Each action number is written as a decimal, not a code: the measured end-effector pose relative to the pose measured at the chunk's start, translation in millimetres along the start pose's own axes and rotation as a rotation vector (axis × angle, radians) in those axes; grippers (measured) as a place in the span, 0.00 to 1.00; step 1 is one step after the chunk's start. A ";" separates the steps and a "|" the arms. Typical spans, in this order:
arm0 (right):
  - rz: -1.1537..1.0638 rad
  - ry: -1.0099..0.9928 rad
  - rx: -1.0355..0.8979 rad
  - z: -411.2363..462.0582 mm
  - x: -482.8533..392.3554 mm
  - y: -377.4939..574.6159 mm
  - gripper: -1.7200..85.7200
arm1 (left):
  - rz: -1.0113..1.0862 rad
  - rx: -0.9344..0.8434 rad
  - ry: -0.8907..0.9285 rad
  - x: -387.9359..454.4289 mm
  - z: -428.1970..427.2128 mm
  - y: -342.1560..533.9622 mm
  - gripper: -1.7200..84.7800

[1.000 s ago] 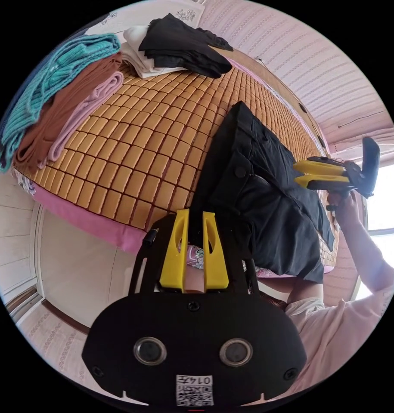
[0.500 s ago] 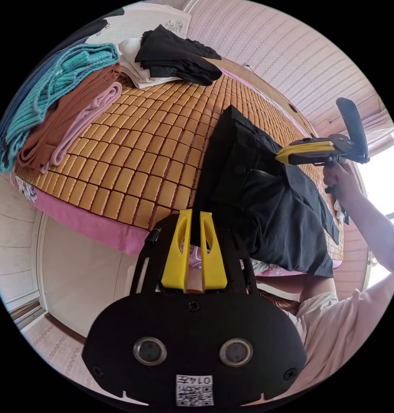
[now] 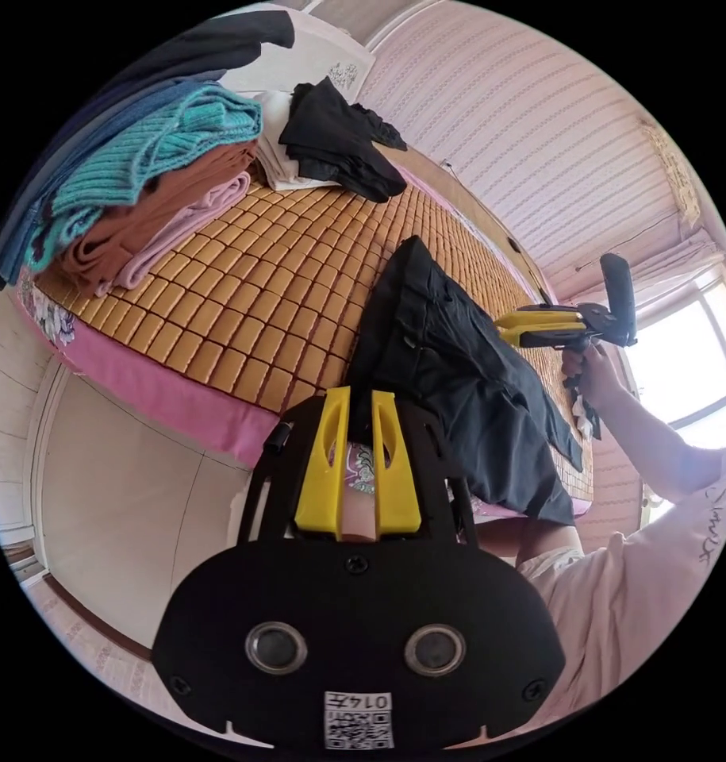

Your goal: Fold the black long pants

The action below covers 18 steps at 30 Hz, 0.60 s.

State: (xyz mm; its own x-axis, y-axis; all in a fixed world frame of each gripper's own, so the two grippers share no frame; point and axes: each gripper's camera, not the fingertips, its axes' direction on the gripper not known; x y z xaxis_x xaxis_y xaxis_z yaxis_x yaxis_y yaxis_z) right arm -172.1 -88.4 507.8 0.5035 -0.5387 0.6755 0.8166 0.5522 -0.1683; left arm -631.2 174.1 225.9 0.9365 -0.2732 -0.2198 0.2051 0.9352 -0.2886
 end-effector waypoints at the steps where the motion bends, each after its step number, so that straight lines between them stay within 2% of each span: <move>1: 0.094 0.008 0.016 -11.9 17.8 35.0 0.14 | 0.018 -0.004 -0.001 5.2 -2.5 0.7 0.09; 5: 0.476 0.096 0.032 -38.1 63.6 174.0 0.14 | 0.089 -0.015 -0.014 28.2 -1.6 -12.8 0.10; 7: 0.787 0.163 0.039 -55.3 80.0 279.4 0.12 | 0.115 -0.020 -0.005 44.3 8.2 -35.2 0.11; 10: 1.069 0.201 0.113 -81.3 83.5 394.8 0.06 | 0.167 -0.022 0.028 71.1 31.3 -72.2 0.10; 13: 1.258 0.294 0.166 -97.1 89.8 473.2 0.03 | 0.204 -0.125 0.006 103.0 74.1 -108.6 0.06; 18: 1.332 0.323 0.230 -99.4 123.0 525.7 0.02 | 0.241 -0.196 -0.167 150.3 129.5 -131.6 0.01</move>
State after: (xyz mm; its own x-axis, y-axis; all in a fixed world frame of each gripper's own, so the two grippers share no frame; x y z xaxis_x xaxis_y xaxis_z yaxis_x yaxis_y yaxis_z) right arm 347.1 72.4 431.1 0.9254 0.3663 -0.0977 -0.3731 0.8347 -0.4051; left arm -480.5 39.0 351.5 0.9883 0.0063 -0.1522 -0.0711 0.9030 -0.4236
